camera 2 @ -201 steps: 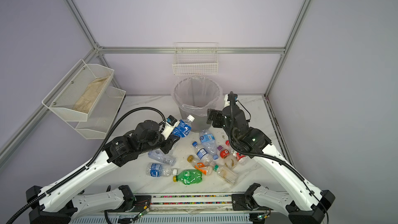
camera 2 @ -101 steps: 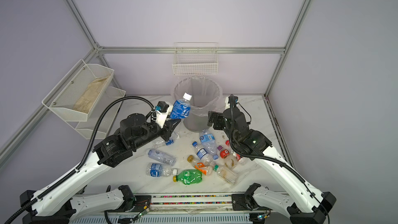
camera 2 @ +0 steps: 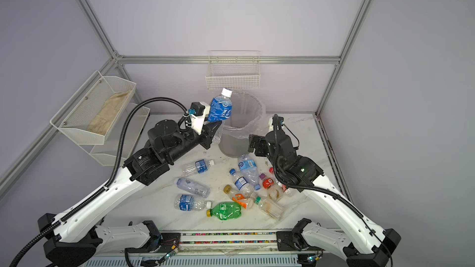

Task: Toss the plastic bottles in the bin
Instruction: 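Lift the blue-labelled bottle with the left gripper over the wastebasket, then open the left gripper to drop the bottle into the wastebasket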

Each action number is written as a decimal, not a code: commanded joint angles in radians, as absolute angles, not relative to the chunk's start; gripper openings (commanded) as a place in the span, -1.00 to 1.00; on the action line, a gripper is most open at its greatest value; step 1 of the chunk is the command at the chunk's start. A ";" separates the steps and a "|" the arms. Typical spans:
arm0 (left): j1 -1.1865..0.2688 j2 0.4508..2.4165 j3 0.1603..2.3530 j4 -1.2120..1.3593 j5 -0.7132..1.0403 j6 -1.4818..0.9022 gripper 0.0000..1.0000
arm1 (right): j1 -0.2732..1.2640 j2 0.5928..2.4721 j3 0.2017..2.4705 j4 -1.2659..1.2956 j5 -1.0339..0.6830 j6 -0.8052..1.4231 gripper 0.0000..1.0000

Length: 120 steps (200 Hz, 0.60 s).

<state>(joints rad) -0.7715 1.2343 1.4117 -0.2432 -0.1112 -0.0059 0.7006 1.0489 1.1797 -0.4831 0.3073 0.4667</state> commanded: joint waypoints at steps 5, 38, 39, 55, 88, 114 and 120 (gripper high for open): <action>-0.710 1.301 1.568 -0.152 -0.035 -0.021 -0.52 | 0.701 1.029 1.184 -0.490 0.319 0.480 0.95; -0.620 1.466 1.666 -0.160 0.035 -0.069 -0.49 | 0.701 1.024 1.219 -0.517 0.313 0.481 0.95; -0.619 1.472 1.670 -0.161 0.037 -0.069 -0.48 | 0.701 1.024 1.220 -0.519 0.313 0.481 0.95; -0.593 1.556 1.754 -0.221 0.024 -0.078 -0.34 | 0.702 1.019 1.231 -0.530 0.310 0.491 0.95; -0.584 1.659 1.970 -0.454 0.020 -0.075 1.00 | 0.701 1.004 1.239 -0.541 0.308 0.497 0.95; -0.599 1.574 1.892 -0.395 0.002 -0.054 1.00 | 0.701 1.011 1.240 -0.535 0.313 0.490 0.95; -0.601 1.557 1.879 -0.392 0.003 -0.049 1.00 | 0.701 1.017 1.242 -0.531 0.310 0.487 0.95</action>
<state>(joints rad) -0.5888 1.6859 1.8179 -0.4110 -0.0048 -0.0669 0.7006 1.0142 1.2190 -0.5152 0.3023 0.4824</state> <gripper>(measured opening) 0.997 0.975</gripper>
